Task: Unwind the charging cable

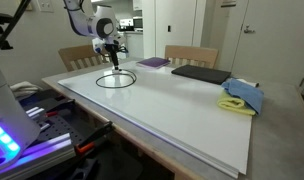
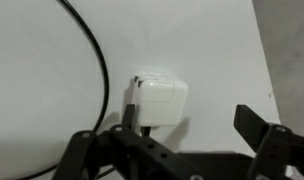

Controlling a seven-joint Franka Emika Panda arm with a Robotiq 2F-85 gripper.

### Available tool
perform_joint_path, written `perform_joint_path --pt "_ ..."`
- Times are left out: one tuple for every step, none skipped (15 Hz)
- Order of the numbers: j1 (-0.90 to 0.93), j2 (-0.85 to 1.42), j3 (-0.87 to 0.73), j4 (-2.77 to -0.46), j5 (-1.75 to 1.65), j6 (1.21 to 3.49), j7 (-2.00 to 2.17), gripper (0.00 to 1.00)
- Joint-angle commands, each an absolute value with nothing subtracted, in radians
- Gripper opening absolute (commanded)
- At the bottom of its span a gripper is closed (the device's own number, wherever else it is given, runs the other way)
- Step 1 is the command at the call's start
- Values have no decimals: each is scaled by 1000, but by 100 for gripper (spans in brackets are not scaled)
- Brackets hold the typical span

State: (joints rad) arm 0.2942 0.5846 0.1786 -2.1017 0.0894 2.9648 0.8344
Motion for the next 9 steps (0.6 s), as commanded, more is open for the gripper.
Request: perform_joint_path --pt "272 558 202 -2084 141 2883 710 100" --pt "261 564 217 -2072 154 2854 674 100" --pt "253 572 229 -2055 170 2807 638 100" --pt "263 576 222 -2042 178 2759 618 100" --pt "279 577 204 -2030 176 2708 608 100" --pt "295 576 185 -2020 168 2664 606 100" --pt "312 576 164 -2012 153 2630 614 100" --pt "331 576 144 -2007 136 2607 627 100" --pt "341 579 131 -2001 126 2593 632 100"
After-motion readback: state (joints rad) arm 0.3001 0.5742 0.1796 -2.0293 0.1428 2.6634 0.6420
